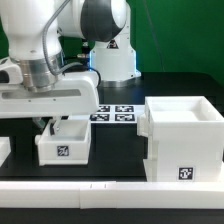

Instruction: Assemble drawer

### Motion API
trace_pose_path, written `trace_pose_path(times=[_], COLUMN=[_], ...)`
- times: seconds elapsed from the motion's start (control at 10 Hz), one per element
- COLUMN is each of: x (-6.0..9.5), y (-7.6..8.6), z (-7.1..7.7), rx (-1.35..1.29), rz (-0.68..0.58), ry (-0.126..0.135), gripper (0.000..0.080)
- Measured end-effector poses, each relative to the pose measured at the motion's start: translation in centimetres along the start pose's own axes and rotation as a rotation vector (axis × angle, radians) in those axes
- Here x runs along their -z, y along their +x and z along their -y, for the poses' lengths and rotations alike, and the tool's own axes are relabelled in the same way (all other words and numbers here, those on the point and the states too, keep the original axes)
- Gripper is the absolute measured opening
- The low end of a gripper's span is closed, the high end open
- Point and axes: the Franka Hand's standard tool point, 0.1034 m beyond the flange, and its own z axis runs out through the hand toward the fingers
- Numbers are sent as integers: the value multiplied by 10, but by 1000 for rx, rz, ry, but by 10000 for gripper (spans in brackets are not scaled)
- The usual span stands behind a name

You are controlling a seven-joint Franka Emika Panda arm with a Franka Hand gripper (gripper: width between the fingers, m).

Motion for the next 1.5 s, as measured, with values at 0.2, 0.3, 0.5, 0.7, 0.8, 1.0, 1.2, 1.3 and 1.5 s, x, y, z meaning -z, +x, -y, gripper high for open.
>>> trace_pose_path(times=[0.2,0.3,0.5,0.7,0.8,1.0,1.2,1.3,1.5], x=[3,3,2,8,23,46,50,48,47], y=[19,19,18,20,25,34,28,19,20], z=[-1,-1,-1,-6,-6,1,30,30,26], rx=[-64,-61,-59,31,102,398,593,617,758], rz=[-19,-19,-18,-28,-50,-50,-47,-62,-52], ry=[2,1,1,-3,-12,-24,-54,-59,-69], gripper=[31,107,290,491,602,639,648,648,649])
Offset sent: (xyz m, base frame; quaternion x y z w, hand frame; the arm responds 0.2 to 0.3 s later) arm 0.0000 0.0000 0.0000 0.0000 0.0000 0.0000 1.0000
